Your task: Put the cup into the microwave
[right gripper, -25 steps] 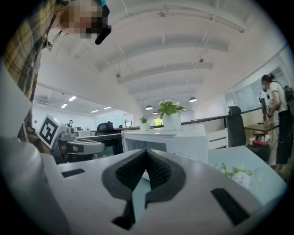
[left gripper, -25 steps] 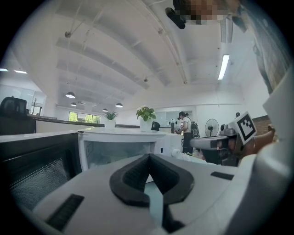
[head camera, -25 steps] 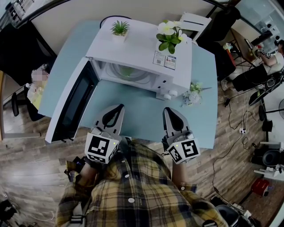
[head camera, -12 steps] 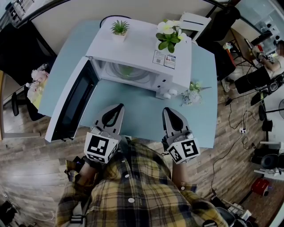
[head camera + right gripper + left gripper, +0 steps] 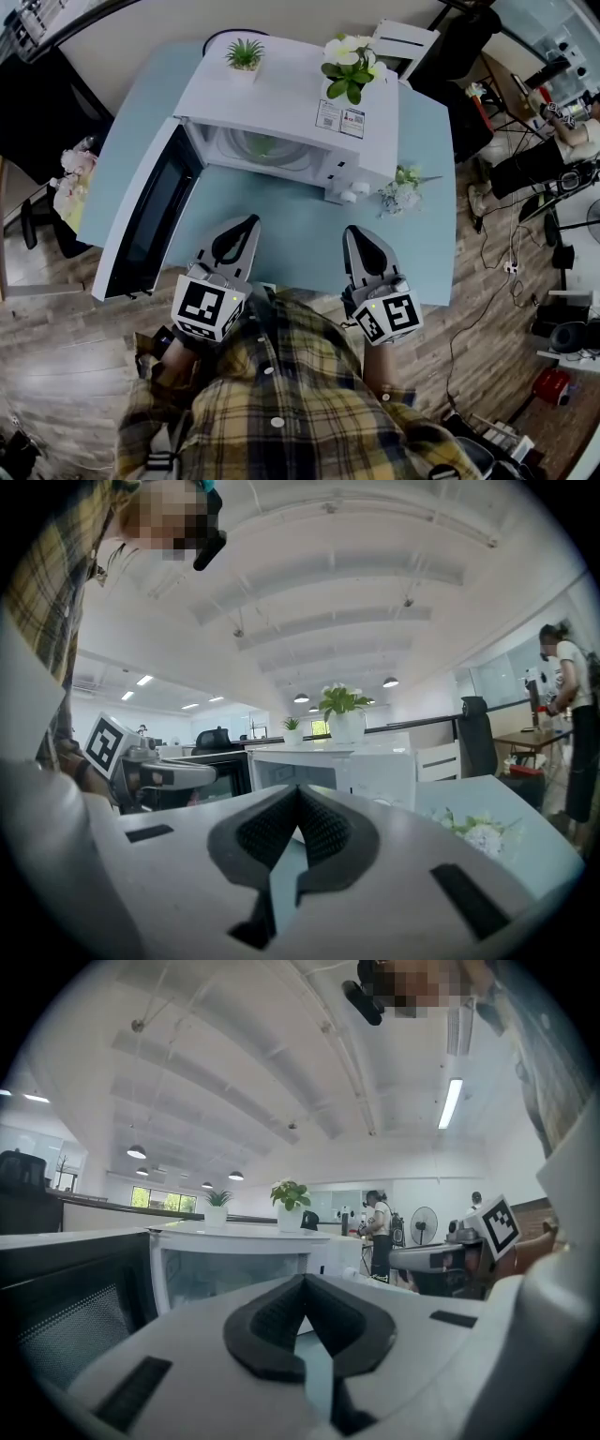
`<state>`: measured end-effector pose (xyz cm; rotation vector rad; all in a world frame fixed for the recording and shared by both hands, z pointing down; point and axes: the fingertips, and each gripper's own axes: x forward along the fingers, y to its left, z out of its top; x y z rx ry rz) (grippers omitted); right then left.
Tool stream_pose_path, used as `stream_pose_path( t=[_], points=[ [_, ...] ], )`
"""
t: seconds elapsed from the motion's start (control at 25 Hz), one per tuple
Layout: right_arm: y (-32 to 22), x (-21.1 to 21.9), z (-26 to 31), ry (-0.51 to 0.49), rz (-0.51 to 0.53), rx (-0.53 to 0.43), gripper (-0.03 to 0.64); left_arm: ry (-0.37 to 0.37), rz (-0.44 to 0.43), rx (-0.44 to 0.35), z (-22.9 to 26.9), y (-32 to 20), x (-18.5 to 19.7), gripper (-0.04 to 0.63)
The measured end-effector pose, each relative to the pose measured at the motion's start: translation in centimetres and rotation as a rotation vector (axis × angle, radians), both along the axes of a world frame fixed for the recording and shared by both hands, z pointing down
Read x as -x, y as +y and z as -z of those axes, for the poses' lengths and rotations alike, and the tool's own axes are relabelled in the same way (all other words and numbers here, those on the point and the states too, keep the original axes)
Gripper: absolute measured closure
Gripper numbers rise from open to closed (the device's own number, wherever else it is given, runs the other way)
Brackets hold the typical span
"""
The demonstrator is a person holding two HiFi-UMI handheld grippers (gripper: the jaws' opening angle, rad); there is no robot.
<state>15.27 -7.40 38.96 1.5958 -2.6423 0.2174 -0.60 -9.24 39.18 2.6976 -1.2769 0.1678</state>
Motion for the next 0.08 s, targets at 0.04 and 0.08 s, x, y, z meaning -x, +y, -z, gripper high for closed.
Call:
stream_pose_path(
  t=[0.04, 0.08],
  points=[
    [0.02, -0.05, 0.03, 0.000, -0.002, 0.000, 0.614, -0.001, -0.005, -0.002, 0.06, -0.06, -0.02, 0.604],
    [0.04, -0.09, 0.06, -0.001, -0.004, 0.000, 0.614, -0.001, -0.011, -0.003, 0.12, -0.13, -0.04, 0.604]
  ],
)
